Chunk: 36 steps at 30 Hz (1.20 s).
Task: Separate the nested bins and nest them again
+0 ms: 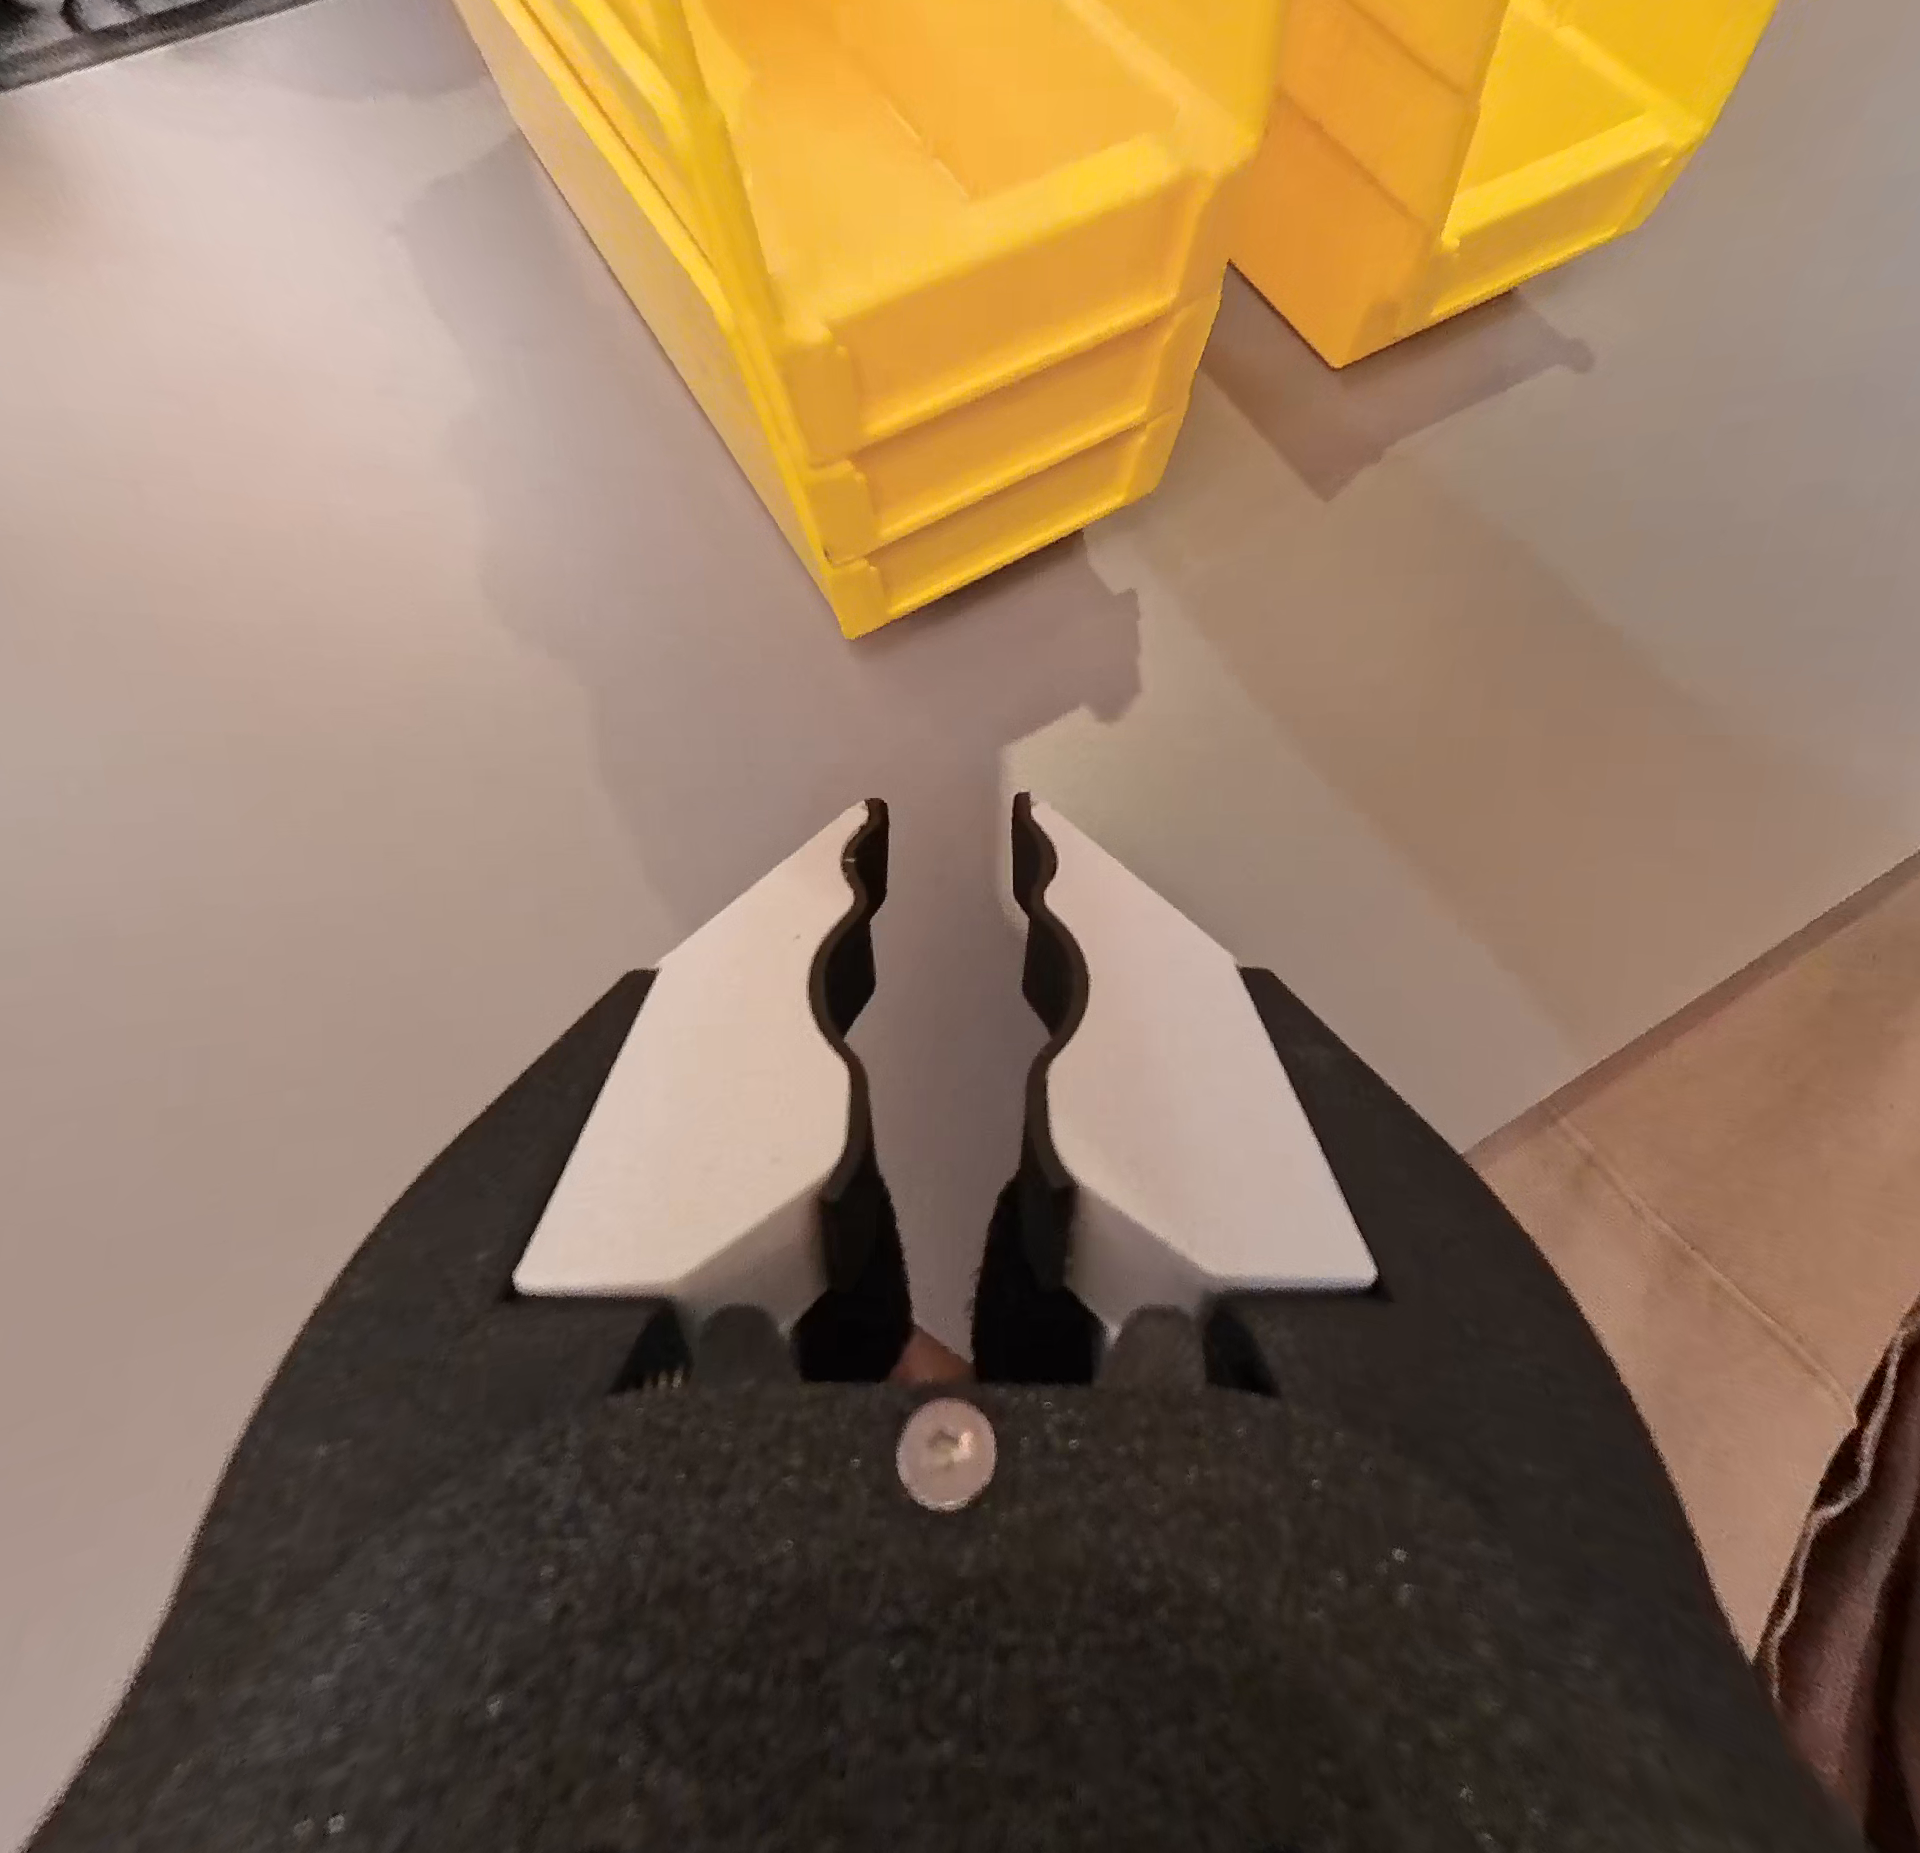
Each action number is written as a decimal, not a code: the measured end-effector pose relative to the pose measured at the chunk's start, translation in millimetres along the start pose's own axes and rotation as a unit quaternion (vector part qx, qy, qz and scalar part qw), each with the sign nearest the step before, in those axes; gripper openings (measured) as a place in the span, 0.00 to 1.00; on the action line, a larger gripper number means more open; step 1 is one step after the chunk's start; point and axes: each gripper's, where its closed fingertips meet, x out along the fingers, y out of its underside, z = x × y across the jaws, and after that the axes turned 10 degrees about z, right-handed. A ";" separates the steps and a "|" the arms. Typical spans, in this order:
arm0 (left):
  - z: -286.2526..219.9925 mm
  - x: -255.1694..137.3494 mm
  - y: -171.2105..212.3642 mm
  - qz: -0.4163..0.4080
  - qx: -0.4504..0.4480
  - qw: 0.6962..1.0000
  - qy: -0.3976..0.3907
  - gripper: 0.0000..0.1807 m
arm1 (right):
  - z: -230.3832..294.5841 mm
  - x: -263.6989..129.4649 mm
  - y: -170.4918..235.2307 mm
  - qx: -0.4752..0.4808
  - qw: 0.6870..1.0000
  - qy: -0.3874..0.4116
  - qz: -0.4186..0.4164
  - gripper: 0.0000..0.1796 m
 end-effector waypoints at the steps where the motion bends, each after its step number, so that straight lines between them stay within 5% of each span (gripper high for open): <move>1: 0.2 -0.6 -0.1 -0.001 0.002 1.000 -0.002 0.12 | -0.4 -0.4 1.4 0.000 1.000 -0.001 0.003 0.55; 18: 0.5 -0.4 -0.1 -0.001 -0.001 1.000 -0.002 0.12 | -4.0 -12.2 20.7 -0.006 0.999 -0.001 0.041 0.49; 36: 1.1 -0.9 0.8 0.001 -0.006 1.000 0.001 0.12 | -17.3 -83.7 59.8 -0.004 1.000 0.005 0.004 0.50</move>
